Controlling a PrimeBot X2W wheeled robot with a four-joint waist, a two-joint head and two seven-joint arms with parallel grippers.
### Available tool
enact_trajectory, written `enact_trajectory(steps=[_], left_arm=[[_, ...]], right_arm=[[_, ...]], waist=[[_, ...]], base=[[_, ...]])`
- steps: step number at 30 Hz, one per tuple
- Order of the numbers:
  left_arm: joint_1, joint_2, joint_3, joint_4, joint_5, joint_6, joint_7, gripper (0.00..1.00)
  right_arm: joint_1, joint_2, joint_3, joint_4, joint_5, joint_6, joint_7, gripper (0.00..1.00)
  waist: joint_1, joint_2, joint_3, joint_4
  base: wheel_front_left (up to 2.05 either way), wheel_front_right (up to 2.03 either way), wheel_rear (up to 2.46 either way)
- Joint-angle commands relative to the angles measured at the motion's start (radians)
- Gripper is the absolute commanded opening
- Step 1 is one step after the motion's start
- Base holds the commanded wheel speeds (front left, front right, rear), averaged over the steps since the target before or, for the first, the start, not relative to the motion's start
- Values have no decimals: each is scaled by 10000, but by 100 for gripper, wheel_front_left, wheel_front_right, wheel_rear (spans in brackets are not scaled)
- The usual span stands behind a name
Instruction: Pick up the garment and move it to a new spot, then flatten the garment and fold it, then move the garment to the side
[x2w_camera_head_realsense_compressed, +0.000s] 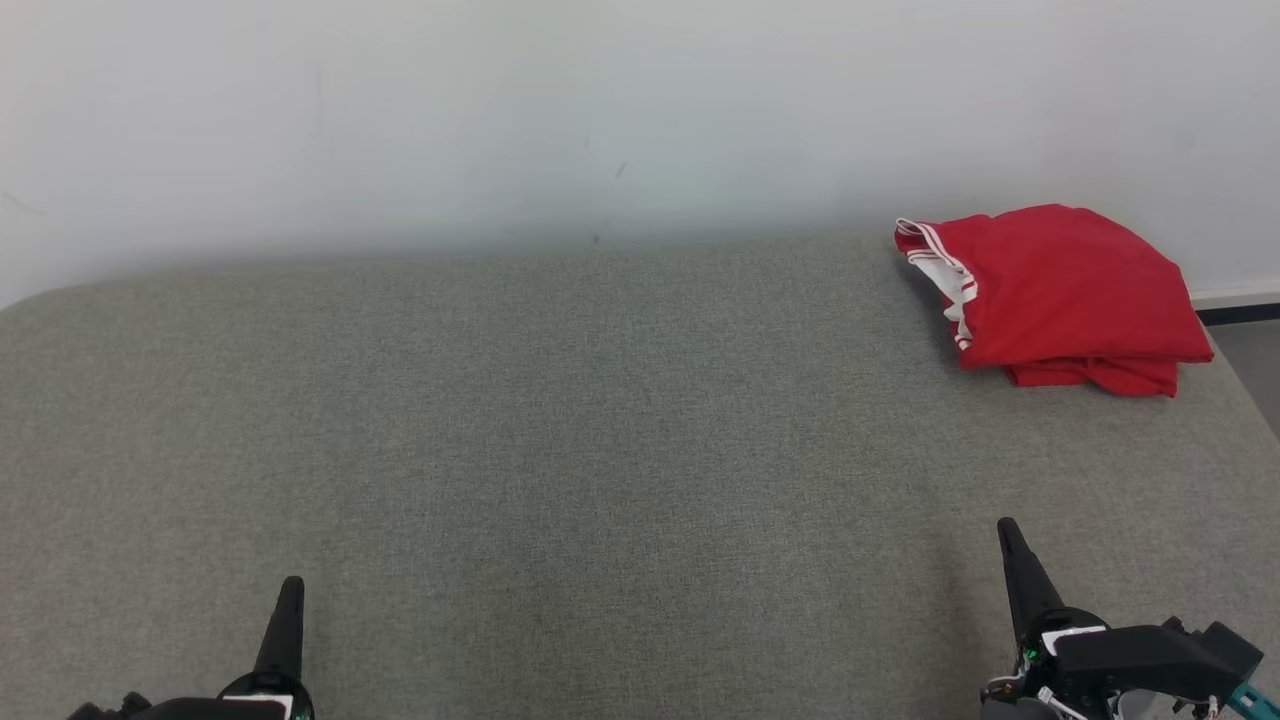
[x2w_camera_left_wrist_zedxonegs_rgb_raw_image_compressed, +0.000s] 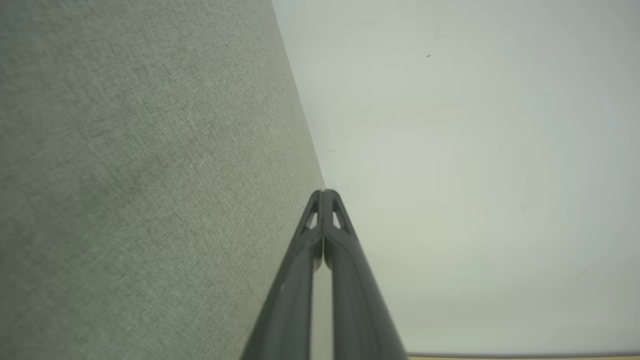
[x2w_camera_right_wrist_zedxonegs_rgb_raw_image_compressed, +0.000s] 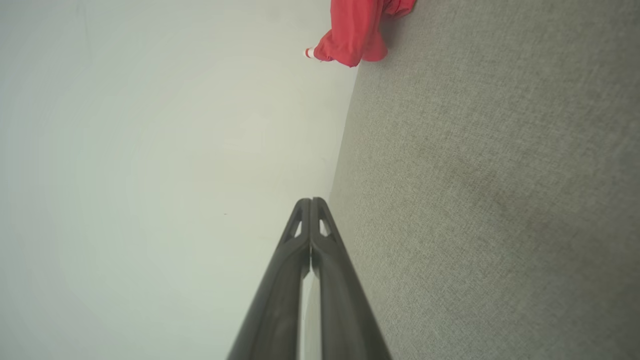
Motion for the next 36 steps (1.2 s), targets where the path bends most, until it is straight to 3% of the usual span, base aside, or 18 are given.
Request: enact_trajectory(steps=[1, 27, 36], left_arm=[[-205, 40, 40, -61, -217, -49, 71, 0], [-446, 43, 123, -37, -2057, -193, 540, 0], [-446, 42, 121, -39, -2071, -179, 526, 0]], right_arm=[[-163, -20, -47, -62, 264, -16, 72, 0], [-270, -5, -240, -120, 2073, -21, 558, 0], [-270, 6, -253, -114, 2031, -21, 555, 0]], waist=[[0, 0, -1, -3], [0, 0, -12, -47], [0, 0, -12, -48]], base=[[0, 0, 0], [0, 0, 0], [0, 0, 0]])
